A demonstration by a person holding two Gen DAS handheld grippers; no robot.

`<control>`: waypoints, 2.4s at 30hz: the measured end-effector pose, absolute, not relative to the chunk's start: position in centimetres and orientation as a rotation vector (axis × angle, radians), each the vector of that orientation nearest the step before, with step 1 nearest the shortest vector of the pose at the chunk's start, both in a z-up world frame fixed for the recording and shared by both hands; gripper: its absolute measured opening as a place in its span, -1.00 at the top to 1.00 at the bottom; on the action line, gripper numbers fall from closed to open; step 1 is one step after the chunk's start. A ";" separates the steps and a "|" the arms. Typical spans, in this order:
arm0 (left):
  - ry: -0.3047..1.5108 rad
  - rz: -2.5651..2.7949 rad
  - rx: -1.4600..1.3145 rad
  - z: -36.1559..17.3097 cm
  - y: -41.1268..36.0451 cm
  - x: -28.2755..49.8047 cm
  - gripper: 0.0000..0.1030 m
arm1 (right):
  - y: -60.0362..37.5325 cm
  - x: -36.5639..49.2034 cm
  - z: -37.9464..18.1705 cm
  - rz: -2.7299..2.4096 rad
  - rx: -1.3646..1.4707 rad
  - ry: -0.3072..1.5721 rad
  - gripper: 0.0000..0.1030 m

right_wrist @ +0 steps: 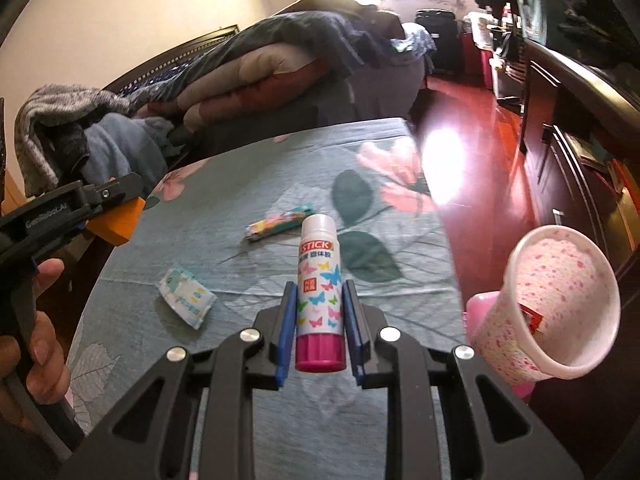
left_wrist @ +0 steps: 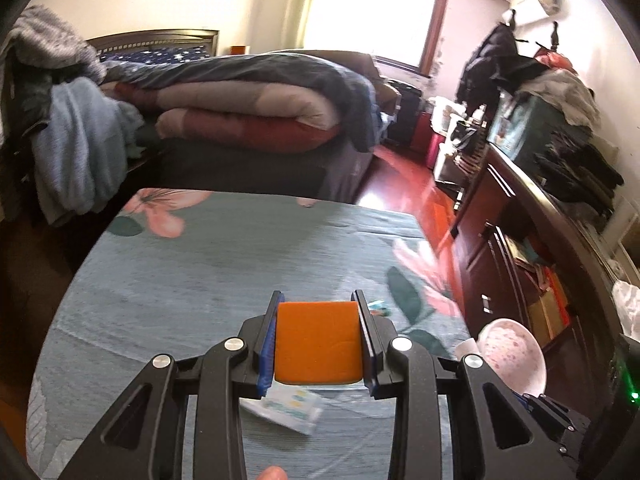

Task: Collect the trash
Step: 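Carry the orange sponge and glue stick over the pink basket and open both tools, then move both open tools back over the table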

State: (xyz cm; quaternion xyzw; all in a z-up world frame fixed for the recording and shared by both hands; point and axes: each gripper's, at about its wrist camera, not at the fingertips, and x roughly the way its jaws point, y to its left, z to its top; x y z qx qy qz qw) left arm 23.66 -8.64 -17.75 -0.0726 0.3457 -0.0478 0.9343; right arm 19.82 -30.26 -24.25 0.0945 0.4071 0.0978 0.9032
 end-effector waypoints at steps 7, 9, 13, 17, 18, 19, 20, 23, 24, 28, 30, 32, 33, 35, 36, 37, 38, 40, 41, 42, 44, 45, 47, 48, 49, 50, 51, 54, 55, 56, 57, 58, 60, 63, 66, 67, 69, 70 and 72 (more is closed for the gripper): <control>0.706 -0.187 -0.104 -17.2 -13.6 23.8 0.34 | -34.7 18.7 -24.0 0.135 0.236 0.822 0.53; 0.708 -0.213 -0.091 -17.2 -15.0 23.8 0.34 | -36.0 18.4 -24.0 0.112 0.250 0.817 0.53; 0.711 -0.271 -0.062 -17.3 -18.0 23.8 0.34 | -38.7 17.7 -24.1 0.065 0.276 0.808 0.53; 0.716 -0.330 -0.032 -17.5 -21.1 23.8 0.34 | -41.5 16.9 -24.3 0.013 0.301 0.798 0.53; 0.716 -0.341 -0.027 -17.5 -21.7 23.8 0.34 | -42.2 16.8 -24.3 0.000 0.307 0.796 0.53; 0.718 -0.356 -0.020 -17.6 -22.5 23.8 0.34 | -42.8 16.6 -24.4 -0.012 0.311 0.794 0.53; 0.719 -0.368 -0.013 -17.6 -23.2 23.8 0.34 | -43.5 16.5 -24.4 -0.024 0.316 0.792 0.53; 0.727 -0.412 0.008 -18.0 -25.7 24.1 0.34 | -45.6 16.0 -24.5 -0.067 0.328 0.788 0.53; 0.731 -0.429 0.015 -18.1 -26.6 24.1 0.34 | -46.3 15.8 -24.6 -0.084 0.332 0.787 0.53; 0.739 -0.491 0.042 -18.8 -29.6 24.3 0.34 | -48.8 15.4 -25.2 -0.141 0.348 0.786 0.53; 0.743 -0.519 0.053 -19.1 -31.2 24.5 0.34 | -50.1 15.2 -25.5 -0.169 0.359 0.788 0.53; 0.741 -0.547 0.071 -19.5 -33.1 24.7 0.34 | -51.4 15.0 -25.9 -0.196 0.372 0.787 0.53; 0.742 -0.555 0.079 -19.6 -33.7 24.7 0.34 | -52.0 14.9 -26.1 -0.208 0.376 0.788 0.53; 0.743 -0.582 0.097 -20.1 -35.3 24.9 0.34 | -53.3 14.8 -26.3 -0.231 0.387 0.786 0.53; 0.745 -0.590 0.102 -20.2 -35.8 25.0 0.34 | -53.9 14.8 -26.4 -0.244 0.389 0.785 0.53; 0.750 -0.603 0.110 -20.4 -36.4 25.1 0.34 | -54.4 14.8 -26.5 -0.256 0.391 0.784 0.53; 0.754 -0.615 0.113 -20.6 -37.0 25.2 0.34 | -54.9 14.7 -26.6 -0.264 0.393 0.782 0.53; 0.759 -0.634 0.123 -20.9 -38.3 25.4 0.34 | -55.7 14.8 -26.7 -0.283 0.394 0.779 0.53; 0.761 -0.645 0.129 -21.2 -39.0 25.5 0.34 | -55.9 14.8 -26.7 -0.290 0.393 0.777 0.53; 0.764 -0.654 0.134 -21.4 -39.6 25.6 0.34 | -56.2 14.9 -26.8 -0.298 0.391 0.779 0.53; 0.777 -0.664 0.141 -22.0 -40.6 25.9 0.34 | -56.6 15.3 -27.2 -0.307 0.388 0.784 0.53; 0.781 -0.667 0.143 -22.2 -41.1 26.1 0.34 | -56.8 15.7 -27.4 -0.309 0.386 0.788 0.53; 0.799 -0.667 0.154 -23.0 -42.0 26.5 0.34 | -57.2 16.3 -28.0 -0.317 0.385 0.800 0.53; 0.812 -0.669 0.152 -23.5 -42.4 26.8 0.34 | -57.3 16.5 -28.3 -0.318 0.384 0.802 0.53; 0.826 -0.672 0.145 -24.0 -42.6 27.2 0.34 | -57.4 16.8 -28.6 -0.317 0.382 0.803 0.53; 0.842 -0.667 0.139 -24.5 -42.9 27.7 0.34 | -57.5 17.2 -29.0 -0.320 0.378 0.808 0.53; 0.853 -0.668 0.133 -24.9 -43.1 28.2 0.34 | -57.6 17.6 -29.5 -0.324 0.376 0.818 0.53; 0.882 -0.679 0.116 -25.9 -43.5 29.4 0.15 | -58.0 18.8 -30.8 -0.328 0.382 0.834 0.49; 0.887 -0.685 0.105 -26.2 -43.5 29.7 -0.04 | -58.1 19.1 -31.1 -0.334 0.382 0.833 0.49; 0.886 -0.685 0.098 -26.5 -43.4 29.9 -0.15 | -58.1 19.3 -31.3 -0.337 0.381 0.834 0.39; 0.883 -0.686 0.095 -26.5 -43.3 30.0 -0.34 | -58.1 19.4 -31.4 -0.337 0.382 0.832 0.32; 0.878 -0.683 0.088 -26.5 -43.1 30.1 -0.38 | -58.1 19.5 -31.5 -0.339 0.385 0.827 0.22; 0.871 -0.680 0.070 -26.3 -42.6 30.3 -0.43 | -58.2 19.5 -31.6 -0.347 0.388 0.823 0.19; 0.858 -0.671 0.047 -25.6 -41.7 30.4 -0.47 | -57.6 19.2 -31.2 -0.350 0.378 0.822 0.14; 0.824 -0.647 0.042 -24.4 -40.2 29.9 -0.54 | -56.3 18.8 -30.6 -0.335 0.361 0.824 0.04; 0.811 -0.637 0.038 -23.9 -39.6 29.7 -0.58 | -55.8 18.7 -30.3 -0.326 0.353 0.823 0.01; 0.789 -0.608 0.030 -22.8 -38.0 28.9 -0.63 | -54.6 18.4 -29.6 -0.312 0.340 0.825 -0.05; 0.783 -0.596 0.025 -22.5 -37.3 28.6 -0.67 | -53.9 18.3 -29.3 -0.302 0.337 0.825 -0.13; 0.773 -0.556 0.021 -21.7 -35.5 28.0 -0.76 | -52.2 18.0 -28.5 -0.268 0.329 0.824 -0.20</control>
